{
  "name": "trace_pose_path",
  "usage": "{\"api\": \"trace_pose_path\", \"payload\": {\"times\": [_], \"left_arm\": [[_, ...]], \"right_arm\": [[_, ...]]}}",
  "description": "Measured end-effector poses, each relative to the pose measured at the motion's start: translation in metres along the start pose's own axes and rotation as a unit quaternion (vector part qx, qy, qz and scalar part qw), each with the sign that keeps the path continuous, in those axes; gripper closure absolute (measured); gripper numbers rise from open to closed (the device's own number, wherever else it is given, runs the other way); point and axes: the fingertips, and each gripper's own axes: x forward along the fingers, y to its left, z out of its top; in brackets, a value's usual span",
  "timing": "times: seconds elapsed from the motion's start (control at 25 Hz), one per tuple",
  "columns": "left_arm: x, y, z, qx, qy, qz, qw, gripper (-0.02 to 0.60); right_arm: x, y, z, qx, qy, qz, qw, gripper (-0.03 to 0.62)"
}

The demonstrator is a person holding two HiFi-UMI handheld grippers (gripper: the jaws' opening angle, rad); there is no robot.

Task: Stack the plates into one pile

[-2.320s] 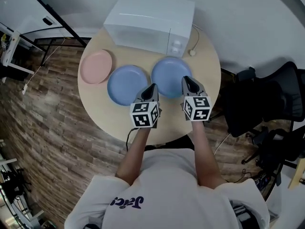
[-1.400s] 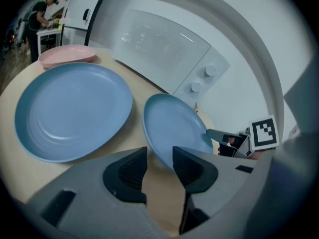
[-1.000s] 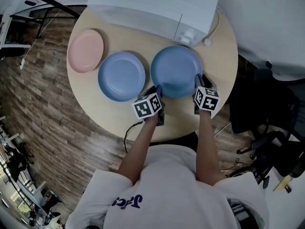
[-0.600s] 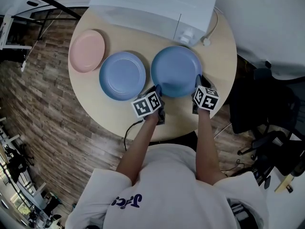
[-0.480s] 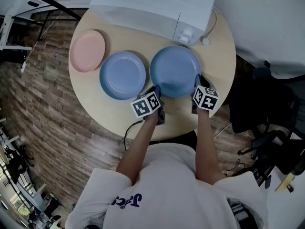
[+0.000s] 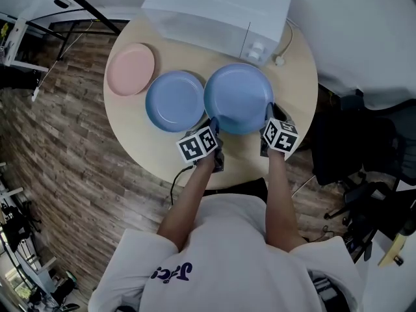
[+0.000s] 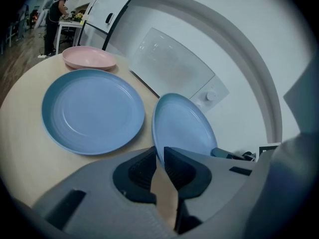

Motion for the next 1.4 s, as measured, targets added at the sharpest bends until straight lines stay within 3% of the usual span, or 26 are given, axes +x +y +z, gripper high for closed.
{"api": "trace_pose_path", "payload": {"times": [0.32,0.8,1.0,1.4], "left_arm": [[-0.055,0.038,0.026,-0.018,-0.054,0.012,0.9983,0.525],[-0.114,0.136,0.059,-0.048,-0.104,0.095,0.9888,0.522],[-0.114,0.162,0.066,-0.053,-0.107,0.11,0.9867,0.517],[-0.094,0.199,0.061,-0.061,-0.085,0.144,0.984,0.509]], "right_arm": [[-0.001,0.072,0.005,-0.023,-0.008,0.048,0.999,0.556],[0.035,0.205,-0.006,-0.102,0.027,0.135,0.985,0.554],[0.054,0.23,-0.015,-0.127,0.049,0.146,0.98,0.549],[0.085,0.243,-0.039,-0.163,0.084,0.124,0.975,0.543]]}}
